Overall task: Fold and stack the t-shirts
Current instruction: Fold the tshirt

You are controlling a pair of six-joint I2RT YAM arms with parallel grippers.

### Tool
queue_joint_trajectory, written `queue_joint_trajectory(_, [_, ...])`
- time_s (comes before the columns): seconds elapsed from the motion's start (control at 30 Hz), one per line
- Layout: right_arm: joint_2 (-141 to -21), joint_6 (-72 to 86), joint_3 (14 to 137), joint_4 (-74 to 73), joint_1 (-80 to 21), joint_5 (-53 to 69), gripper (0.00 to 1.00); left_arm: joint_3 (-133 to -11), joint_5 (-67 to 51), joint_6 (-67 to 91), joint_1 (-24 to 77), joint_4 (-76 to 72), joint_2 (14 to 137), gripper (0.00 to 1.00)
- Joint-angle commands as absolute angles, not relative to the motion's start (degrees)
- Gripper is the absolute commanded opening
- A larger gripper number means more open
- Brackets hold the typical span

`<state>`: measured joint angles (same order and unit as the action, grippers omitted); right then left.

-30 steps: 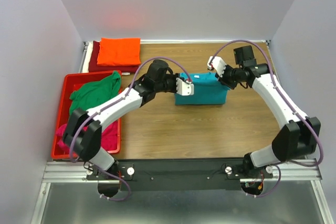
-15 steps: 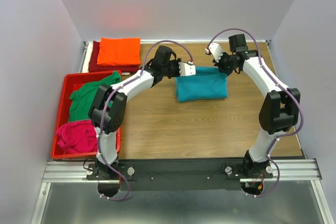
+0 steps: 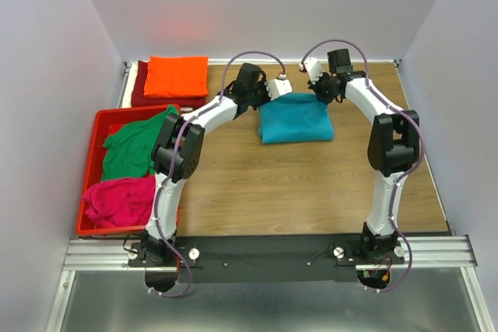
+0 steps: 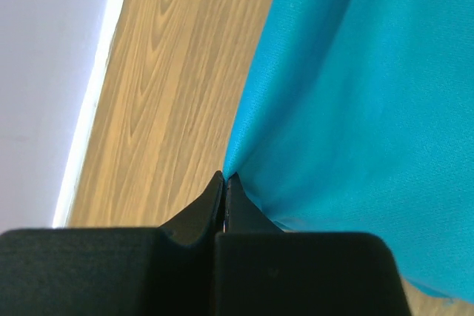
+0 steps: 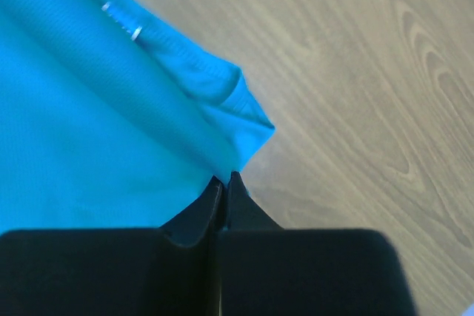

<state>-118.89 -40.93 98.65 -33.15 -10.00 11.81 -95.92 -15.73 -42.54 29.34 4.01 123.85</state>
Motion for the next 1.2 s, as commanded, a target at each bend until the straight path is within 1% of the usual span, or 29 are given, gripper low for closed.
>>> queue_joint_trajectory(0.0, [-122.08, -32.2, 99.94, -23.49, -9.67, 7.57, 0.09, -101.84, -4.08, -30.37, 28.22, 8.6, 127.7, 0.0])
queue_joint_trajectory(0.03, [-122.17, -29.3, 99.32, -17.2, -9.75, 5.56, 0.19, -103.43, -2.48, -27.97, 28.04, 9.83, 129.97, 0.0])
queue_joint_trajectory(0.07, [-122.52, -24.13, 99.14, -14.88, -9.84, 1.97, 0.27, -105.36, -0.55, -25.69, 27.95, 11.24, 131.3, 0.3])
queue_joint_trajectory(0.1, [-122.87, -21.3, 99.23, -12.42, -9.76, -1.55, 0.41, -109.91, 5.13, -20.44, 28.04, 14.3, 133.83, 0.44])
queue_joint_trajectory(0.13, [-123.22, -18.14, 99.66, -9.52, -9.84, -4.98, 0.44, -112.13, 7.71, -18.65, 27.86, 15.81, 134.99, 0.56])
queue_joint_trajectory(0.2, [-122.79, -13.37, 99.06, -8.71, -9.76, -8.96, 0.47, -118.52, 13.33, -14.08, 27.42, 19.14, 135.88, 0.63])
queue_joint_trajectory(0.27, [-120.95, -10.91, 96.87, -7.65, -9.58, -10.19, 0.52, -120.58, 13.71, -8.72, 26.2, 19.86, 134.05, 0.64])
queue_joint_trajectory(0.3, [-118.41, -9.16, 95.72, -7.65, -8.97, -8.89, 0.57, -119.11, 11.45, -7.31, 25.67, 18.21, 129.94, 0.64])
queue_joint_trajectory(0.33, [-116.91, -8.71, 92.67, -7.99, -8.62, -7.31, 0.59, -117.26, 9.6, -4.08, 24.62, 17.15, 127.38, 0.71])
queue_joint_trajectory(0.37, [-114.89, -8.09, 90.9, -8.35, -8.27, -5.47, 0.64, -115.07, 7.75, -2.39, 23.91, 15.83, 124.83, 0.74])
queue_joint_trajectory(0.4, [-111.39, -8.0, 87.22, -10.61, -7.22, 1.51, 0.74, -109.65, 1.56, -0.72, 23.21, 13.56, 119.58, 0.75])
queue_joint_trajectory(0.43, [-109.36, -8.61, 87.19, -11.94, -6.6, 5.93, 0.76, -106.55, -3.55, 0.86, 22.25, 12.23, 117.27, 0.75])
queue_joint_trajectory(0.47, [-107.68, -10.61, 83.53, -13.35, -5.9, 17.64, 0.78, -103.39, -8.3, 4.97, 20.24, 10.74, 115.16, 0.76])
queue_joint_trajectory(0.5, [-106.01, -12.37, 81.76, -14.66, -4.24, 24.45, 0.82, -97.01, -16.35, 6.75, 19.43, 7.85, 113.14, 0.78])
queue_joint_trajectory(0.57, [-102.67, -13.53, 78.33, -17.13, -2.91, 33.19, 0.82, -91.96, -22.04, 9.3, 18.29, 5.81, 109.61, 0.8])
queue_joint_trajectory(0.6, [-101.87, -14.67, 75.96, -17.92, -2.2, 39.49, 0.82, -88.45, -24.93, 10.71, 17.93, 4.93, 109.16, 0.8])
queue_joint_trajectory(0.7, [-100.02, -15.46, 71.91, -18.98, -1.58, 42.18, 0.82, -86.14, -26.02, 14.4, 17.93, 5.0, 109.51, 0.8])
queue_joint_trajectory(0.8, [-98.97, -15.73, 69.88, -19.07, -0.27, 43.76, 0.82, -89.02, -28.98, 20.28, 17.93, 8.86, 115.29, 0.8])
queue_joint_trajectory(0.9, [-97.82, -15.73, 69.08, -19.16, 2.8, 46.83, 0.82, -89.47, -31.63, 22.41, 18.02, 8.18, 117.68, 0.8])
queue_joint_trajectory(1.17, [-96.33, -18.28, 66.71, -19.86, 6.76, 51.06, 0.83, -92.02, -30.51, 27.15, 19.16, 8.52, 123.83, 0.8])
